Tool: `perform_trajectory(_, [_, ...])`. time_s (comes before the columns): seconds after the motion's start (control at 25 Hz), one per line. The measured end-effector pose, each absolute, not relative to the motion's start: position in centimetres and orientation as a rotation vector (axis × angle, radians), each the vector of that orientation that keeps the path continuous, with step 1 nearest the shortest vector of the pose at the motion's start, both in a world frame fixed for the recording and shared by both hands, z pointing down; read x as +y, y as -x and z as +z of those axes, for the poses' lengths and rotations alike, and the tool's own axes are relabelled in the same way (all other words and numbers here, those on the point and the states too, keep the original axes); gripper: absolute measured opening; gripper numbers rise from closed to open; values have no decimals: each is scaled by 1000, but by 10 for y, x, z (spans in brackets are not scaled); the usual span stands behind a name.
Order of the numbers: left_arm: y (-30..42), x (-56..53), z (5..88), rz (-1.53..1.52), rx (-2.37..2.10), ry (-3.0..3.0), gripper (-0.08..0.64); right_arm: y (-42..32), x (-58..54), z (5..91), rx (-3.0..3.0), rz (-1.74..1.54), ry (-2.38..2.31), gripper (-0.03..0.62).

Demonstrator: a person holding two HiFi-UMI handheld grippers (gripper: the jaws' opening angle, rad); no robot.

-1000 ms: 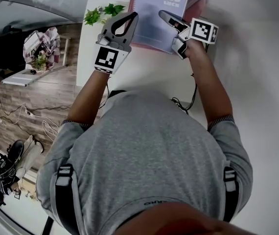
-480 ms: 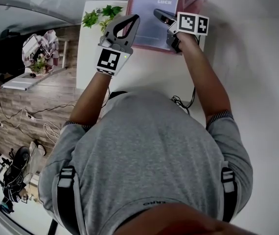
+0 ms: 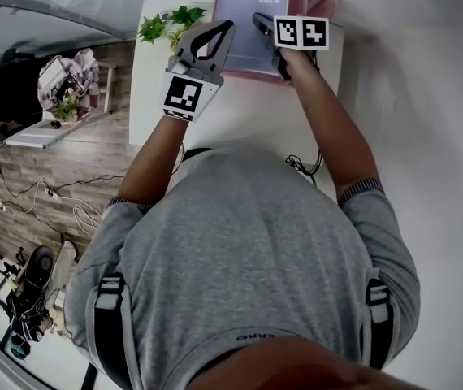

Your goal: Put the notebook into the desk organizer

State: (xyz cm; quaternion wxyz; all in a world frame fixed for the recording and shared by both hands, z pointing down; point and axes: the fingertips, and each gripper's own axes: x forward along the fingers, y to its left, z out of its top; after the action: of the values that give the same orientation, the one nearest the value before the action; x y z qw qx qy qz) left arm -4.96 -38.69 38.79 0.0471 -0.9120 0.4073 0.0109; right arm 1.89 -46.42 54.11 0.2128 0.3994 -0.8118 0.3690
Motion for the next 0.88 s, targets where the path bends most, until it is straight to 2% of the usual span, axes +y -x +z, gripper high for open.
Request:
perform_trajectory(0.2, [52,-386,387,41,1237,2780,20,-20,-471,551,-2189,914,-1163,91])
perform_trajectory(0.32, [53,-383,386,43,1237,2779,20,-25,-472,551,-2155,900,-1207,120])
perform_trajectory(0.48, [53,-377,386,43,1247,2778,20,-33,-472,544,-2103,746,-1258,237])
perform_trajectory(0.76, [51,-375,382,44,1240,2776,20,-32,-474,527,-2048,515,-1304,333])
perform_trajectory(0.88, [51,-375,382,42,1243,2776,20,-39,-475,517,-2039,455,-1340,353])
